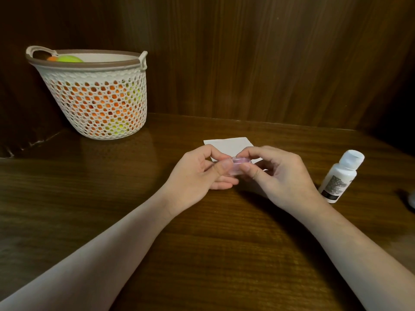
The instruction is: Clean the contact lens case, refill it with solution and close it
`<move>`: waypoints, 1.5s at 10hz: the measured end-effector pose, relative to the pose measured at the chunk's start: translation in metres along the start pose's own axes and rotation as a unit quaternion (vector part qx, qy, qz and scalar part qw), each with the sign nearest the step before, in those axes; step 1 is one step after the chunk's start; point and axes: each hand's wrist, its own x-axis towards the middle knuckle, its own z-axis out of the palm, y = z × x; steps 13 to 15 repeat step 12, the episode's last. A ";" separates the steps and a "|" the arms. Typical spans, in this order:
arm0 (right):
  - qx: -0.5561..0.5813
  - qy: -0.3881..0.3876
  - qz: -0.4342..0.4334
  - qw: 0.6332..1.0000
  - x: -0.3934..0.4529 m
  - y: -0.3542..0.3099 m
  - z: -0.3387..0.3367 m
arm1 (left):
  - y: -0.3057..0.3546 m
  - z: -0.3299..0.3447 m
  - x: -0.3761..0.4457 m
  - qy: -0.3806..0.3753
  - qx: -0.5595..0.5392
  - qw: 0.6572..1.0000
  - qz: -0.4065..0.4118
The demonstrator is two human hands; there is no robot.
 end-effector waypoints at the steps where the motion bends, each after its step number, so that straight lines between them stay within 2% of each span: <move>1: 0.018 -0.006 0.019 1.000 0.000 0.000 0.000 | -0.003 0.000 0.002 0.002 0.022 1.000 -0.001; 2: 0.064 -0.005 0.050 0.997 0.001 0.002 -0.001 | -0.004 -0.004 0.005 0.016 0.064 0.998 0.018; 3: 0.059 -0.036 0.055 0.996 0.002 0.005 0.000 | -0.005 -0.014 0.006 -0.006 0.163 0.986 0.032; 4: 0.059 -0.075 0.072 0.993 0.001 0.007 0.003 | -0.007 -0.020 0.005 -0.042 0.275 0.959 0.046; 6: 0.041 -0.112 0.074 0.990 0.000 0.010 0.007 | -0.014 -0.024 0.005 -0.065 0.348 0.934 0.045; 8: 0.041 -0.142 0.083 0.986 -0.001 0.012 0.004 | -0.020 -0.025 0.007 -0.076 0.344 0.935 0.046; 9: 0.049 -0.126 0.082 0.987 -0.005 0.011 0.005 | -0.021 -0.024 0.005 -0.075 0.344 0.935 0.049; 11: 0.047 -0.012 0.138 0.989 -0.015 -0.002 0.010 | -0.018 -0.019 -0.006 -0.024 0.290 0.956 0.033; 12: 0.059 0.035 0.183 0.981 -0.027 -0.015 0.007 | -0.012 -0.015 -0.020 0.061 0.203 0.977 0.005; 15: 0.059 0.035 0.183 0.981 -0.027 -0.015 0.007 | -0.012 -0.015 -0.020 0.061 0.203 0.977 0.005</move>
